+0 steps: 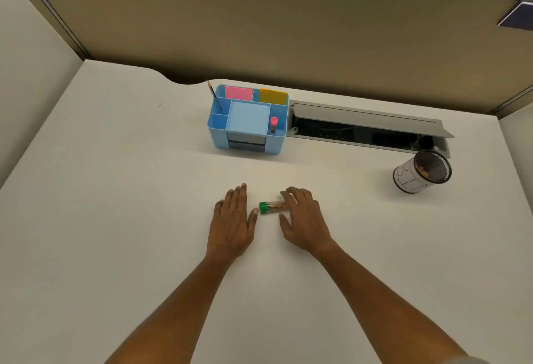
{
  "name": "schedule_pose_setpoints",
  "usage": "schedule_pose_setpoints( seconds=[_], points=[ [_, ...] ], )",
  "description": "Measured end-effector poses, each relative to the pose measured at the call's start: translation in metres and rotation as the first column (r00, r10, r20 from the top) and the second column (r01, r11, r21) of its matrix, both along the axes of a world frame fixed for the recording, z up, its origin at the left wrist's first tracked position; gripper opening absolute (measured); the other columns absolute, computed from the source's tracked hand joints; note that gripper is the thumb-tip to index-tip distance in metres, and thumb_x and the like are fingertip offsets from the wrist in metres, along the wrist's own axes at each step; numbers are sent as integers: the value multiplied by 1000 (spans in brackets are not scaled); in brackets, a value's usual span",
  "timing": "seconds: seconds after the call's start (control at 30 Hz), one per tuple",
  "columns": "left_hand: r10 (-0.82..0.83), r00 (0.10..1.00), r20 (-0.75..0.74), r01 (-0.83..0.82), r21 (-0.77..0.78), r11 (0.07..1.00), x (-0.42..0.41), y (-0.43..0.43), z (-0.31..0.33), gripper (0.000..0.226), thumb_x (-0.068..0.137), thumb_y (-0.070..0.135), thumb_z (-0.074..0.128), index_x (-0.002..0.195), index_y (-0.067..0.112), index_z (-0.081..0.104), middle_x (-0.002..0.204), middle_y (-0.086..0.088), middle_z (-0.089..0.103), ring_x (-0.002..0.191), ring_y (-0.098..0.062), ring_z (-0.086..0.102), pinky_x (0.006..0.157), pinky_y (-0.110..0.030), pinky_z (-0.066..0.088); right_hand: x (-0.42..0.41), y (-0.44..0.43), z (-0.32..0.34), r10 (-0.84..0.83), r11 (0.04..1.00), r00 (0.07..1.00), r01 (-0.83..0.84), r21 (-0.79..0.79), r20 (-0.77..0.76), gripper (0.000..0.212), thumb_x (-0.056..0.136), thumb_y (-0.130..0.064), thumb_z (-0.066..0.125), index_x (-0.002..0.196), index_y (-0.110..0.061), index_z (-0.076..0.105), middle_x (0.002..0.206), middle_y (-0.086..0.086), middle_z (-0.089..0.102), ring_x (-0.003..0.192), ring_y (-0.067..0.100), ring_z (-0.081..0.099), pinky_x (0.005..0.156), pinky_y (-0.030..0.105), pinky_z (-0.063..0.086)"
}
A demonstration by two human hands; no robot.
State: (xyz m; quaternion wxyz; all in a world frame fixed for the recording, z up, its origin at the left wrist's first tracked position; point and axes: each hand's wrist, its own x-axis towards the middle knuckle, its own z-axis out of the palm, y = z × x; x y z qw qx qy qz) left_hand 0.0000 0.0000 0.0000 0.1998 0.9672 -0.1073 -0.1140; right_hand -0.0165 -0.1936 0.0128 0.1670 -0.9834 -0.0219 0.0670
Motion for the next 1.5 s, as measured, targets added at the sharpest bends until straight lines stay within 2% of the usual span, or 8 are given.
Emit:
schedule_pose_setpoints(
  seconds=[0.27,0.5,0.67,0.77,0.87,1.03,1.2,1.5],
  points=[
    [36,997,67,-32,-57,998,7,-4,19,58,104,40,29,152,9,38,147,-15,55,136,-32,50,114,-45,39,6,2,2,-2,1000,1000,3,-28,32,25,95,-26,62,118,-16,67,115,6,64,104,26,55,80,36,48],
    [144,983,-110,-178,-443,879,30,-30,59,40,106,30,43,136,10,59,138,-12,64,126,-26,59,105,-32,44,-10,-10,19,-187,972,970,161,170,154,24,91,-19,69,115,-14,72,111,9,67,103,29,58,79,39,49],
    [127,967,-220,-234,-582,778,45,-60,105,38,99,38,57,127,15,68,124,-10,72,105,-24,68,87,-35,61,-22,-24,59,-357,891,899,245,382,255,27,90,-19,72,117,-14,72,107,4,67,99,19,54,80,22,41],
    [4,969,-246,-168,-650,741,44,-77,129,33,94,35,66,121,16,72,117,-9,73,99,-27,70,69,-23,63,-33,-35,84,-441,843,846,276,462,300,28,89,-18,74,116,-13,72,105,3,68,97,15,54,78,8,35],
    [-94,974,-204,-67,-662,747,39,-95,145,37,88,35,73,119,14,74,115,-7,76,96,-23,72,74,-29,65,-46,-47,102,-491,808,809,285,516,322,26,89,-19,74,114,-15,72,104,2,68,96,16,58,79,7,38],
    [-153,964,-216,-37,-683,729,24,-117,159,40,85,36,77,117,13,76,112,-7,78,90,-21,75,82,-33,64,-68,-61,113,-508,781,797,268,563,325,26,89,-21,74,114,-16,68,103,-2,67,92,12,62,73,26,55],
    [-205,922,-328,-118,-743,659,2,-127,159,38,83,33,79,116,14,77,110,-8,79,98,-23,75,94,-41,60,-81,-75,131,-432,771,855,186,609,287,39,92,-22,71,128,-14,59,117,-2,65,100,8,65,82,11,53],
    [-275,858,-433,-268,-835,480,-38,-136,168,16,82,32,78,95,24,82,91,-3,83,91,-22,78,80,-28,62,-101,-81,139,-326,832,912,151,533,250,30,104,-18,50,133,-15,53,122,-1,67,108,10,64,93,29,57]
  ],
)
